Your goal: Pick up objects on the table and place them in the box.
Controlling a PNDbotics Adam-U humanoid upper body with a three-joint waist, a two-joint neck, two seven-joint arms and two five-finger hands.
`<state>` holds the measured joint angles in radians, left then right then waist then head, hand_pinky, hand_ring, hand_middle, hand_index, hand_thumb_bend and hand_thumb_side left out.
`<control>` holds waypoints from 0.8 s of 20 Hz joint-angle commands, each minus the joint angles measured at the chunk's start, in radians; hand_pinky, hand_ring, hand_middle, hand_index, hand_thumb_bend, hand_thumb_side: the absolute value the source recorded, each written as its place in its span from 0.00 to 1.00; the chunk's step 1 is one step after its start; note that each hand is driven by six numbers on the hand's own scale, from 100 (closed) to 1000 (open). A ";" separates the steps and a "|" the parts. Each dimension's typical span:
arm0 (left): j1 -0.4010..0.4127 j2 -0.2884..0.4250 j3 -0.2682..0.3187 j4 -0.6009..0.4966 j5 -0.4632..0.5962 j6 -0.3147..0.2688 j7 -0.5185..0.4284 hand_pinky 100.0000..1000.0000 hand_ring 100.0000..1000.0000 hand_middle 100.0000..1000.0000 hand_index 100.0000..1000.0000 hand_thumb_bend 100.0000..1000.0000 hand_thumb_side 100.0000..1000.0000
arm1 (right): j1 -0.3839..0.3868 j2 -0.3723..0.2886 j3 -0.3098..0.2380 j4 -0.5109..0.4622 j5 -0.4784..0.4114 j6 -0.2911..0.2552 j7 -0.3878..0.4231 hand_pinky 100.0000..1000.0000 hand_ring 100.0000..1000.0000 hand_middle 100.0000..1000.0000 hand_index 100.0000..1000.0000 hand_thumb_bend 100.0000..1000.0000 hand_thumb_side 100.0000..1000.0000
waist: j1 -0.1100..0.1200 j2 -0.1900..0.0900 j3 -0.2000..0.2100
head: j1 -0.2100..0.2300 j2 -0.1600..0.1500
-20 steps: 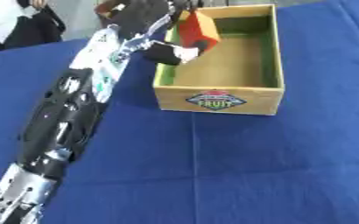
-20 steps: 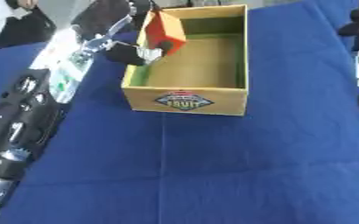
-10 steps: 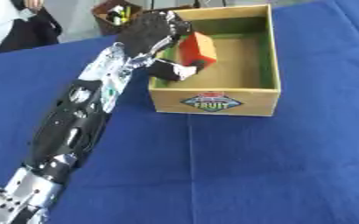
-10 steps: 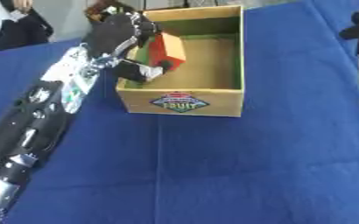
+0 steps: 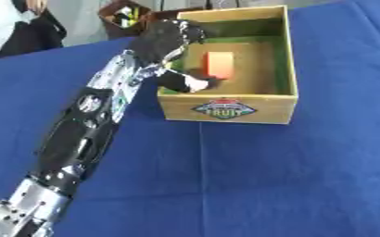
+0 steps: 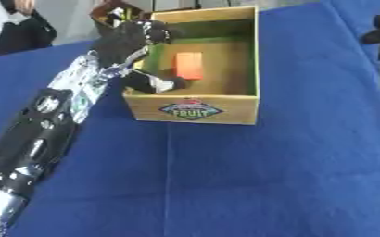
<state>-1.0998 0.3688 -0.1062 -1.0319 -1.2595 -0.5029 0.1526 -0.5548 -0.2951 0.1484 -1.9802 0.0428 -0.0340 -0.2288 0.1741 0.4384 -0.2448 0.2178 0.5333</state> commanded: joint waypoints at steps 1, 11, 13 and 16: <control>-0.018 0.023 0.013 -0.026 -0.011 0.017 0.009 0.59 0.64 0.61 0.93 0.63 0.72 | -0.008 -0.006 -0.003 -0.020 -0.005 0.001 -0.002 0.96 0.86 0.54 0.78 0.00 0.52 | -0.013 -0.026 0.005 | -0.001 -0.005; 0.029 0.040 0.067 -0.208 0.106 0.097 0.105 0.50 0.54 0.49 0.81 0.53 0.78 | 0.012 -0.013 -0.011 -0.020 -0.002 0.003 -0.012 0.96 0.86 0.54 0.78 0.00 0.52 | -0.022 -0.048 0.045 | -0.031 0.019; 0.044 0.046 0.075 -0.256 0.136 0.120 0.109 0.48 0.52 0.48 0.80 0.49 0.79 | 0.015 -0.013 -0.012 -0.020 -0.001 0.003 -0.013 0.96 0.86 0.54 0.78 0.00 0.52 | -0.024 -0.052 0.053 | -0.036 0.025; 0.063 0.052 0.078 -0.324 0.179 0.159 0.094 0.48 0.52 0.48 0.80 0.49 0.79 | 0.017 -0.013 -0.012 -0.020 -0.001 0.003 -0.014 0.96 0.86 0.54 0.78 0.00 0.52 | -0.025 -0.054 0.059 | -0.039 0.029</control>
<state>-1.0238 0.3885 -0.0436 -1.3111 -1.1013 -0.3605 0.2482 -0.5283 -0.2952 0.1419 -1.9802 0.0428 -0.0285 -0.2405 0.1580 0.4158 -0.1880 0.1823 0.5539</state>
